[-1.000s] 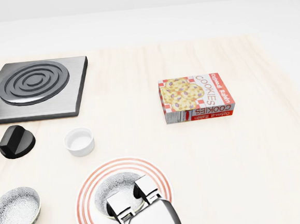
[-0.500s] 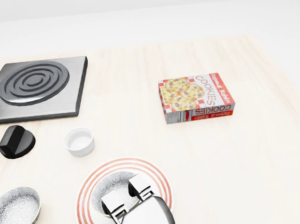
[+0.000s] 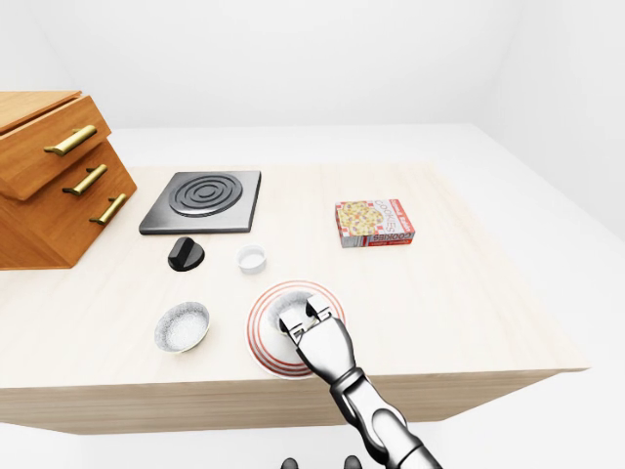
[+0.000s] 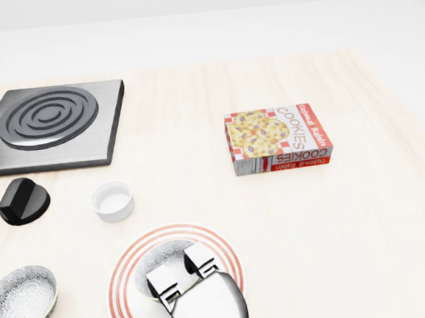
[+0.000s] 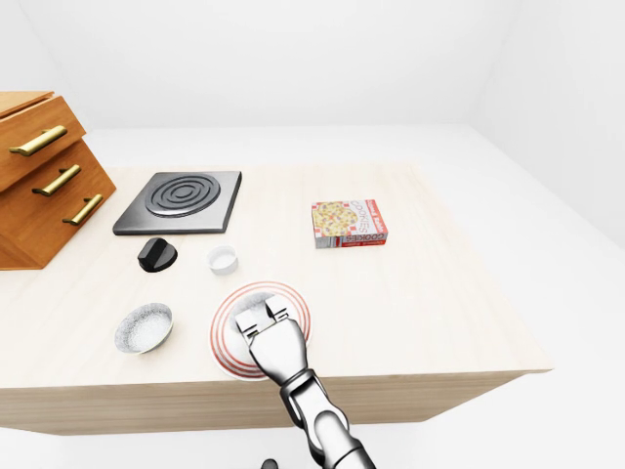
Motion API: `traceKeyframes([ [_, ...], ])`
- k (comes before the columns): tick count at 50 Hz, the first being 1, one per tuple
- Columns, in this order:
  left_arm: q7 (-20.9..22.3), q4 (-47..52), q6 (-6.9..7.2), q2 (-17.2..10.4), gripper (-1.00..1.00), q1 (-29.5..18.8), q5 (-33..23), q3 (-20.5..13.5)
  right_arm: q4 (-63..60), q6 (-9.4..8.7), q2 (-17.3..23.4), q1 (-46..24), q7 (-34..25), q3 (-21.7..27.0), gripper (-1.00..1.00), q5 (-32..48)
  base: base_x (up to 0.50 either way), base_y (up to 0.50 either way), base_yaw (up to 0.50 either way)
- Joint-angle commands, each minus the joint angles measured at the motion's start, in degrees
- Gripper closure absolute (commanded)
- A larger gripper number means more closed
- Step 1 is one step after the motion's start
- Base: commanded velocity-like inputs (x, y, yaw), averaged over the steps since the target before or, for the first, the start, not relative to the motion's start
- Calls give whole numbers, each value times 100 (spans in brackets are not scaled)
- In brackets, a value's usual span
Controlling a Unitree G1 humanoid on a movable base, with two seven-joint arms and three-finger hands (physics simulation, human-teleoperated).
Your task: Pick the akita bowl next to the plate and place it on the plate.
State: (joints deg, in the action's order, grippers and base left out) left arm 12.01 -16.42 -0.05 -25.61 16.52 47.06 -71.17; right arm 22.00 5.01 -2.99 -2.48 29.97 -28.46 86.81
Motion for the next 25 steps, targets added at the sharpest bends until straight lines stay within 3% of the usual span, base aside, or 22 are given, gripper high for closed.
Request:
traceKeyframes([
  [1, -11, 36, 29, 9, -100, 3, -7, -16, 192, -1, -30, -99, 3, 34, 100, 454, 0, 0, 0],
  [25, -11, 17, 10, 9, -100, -19, -24, 16, 263, -1, -63, -147, 3, 69, 100, 441, 0, 0, 0],
])
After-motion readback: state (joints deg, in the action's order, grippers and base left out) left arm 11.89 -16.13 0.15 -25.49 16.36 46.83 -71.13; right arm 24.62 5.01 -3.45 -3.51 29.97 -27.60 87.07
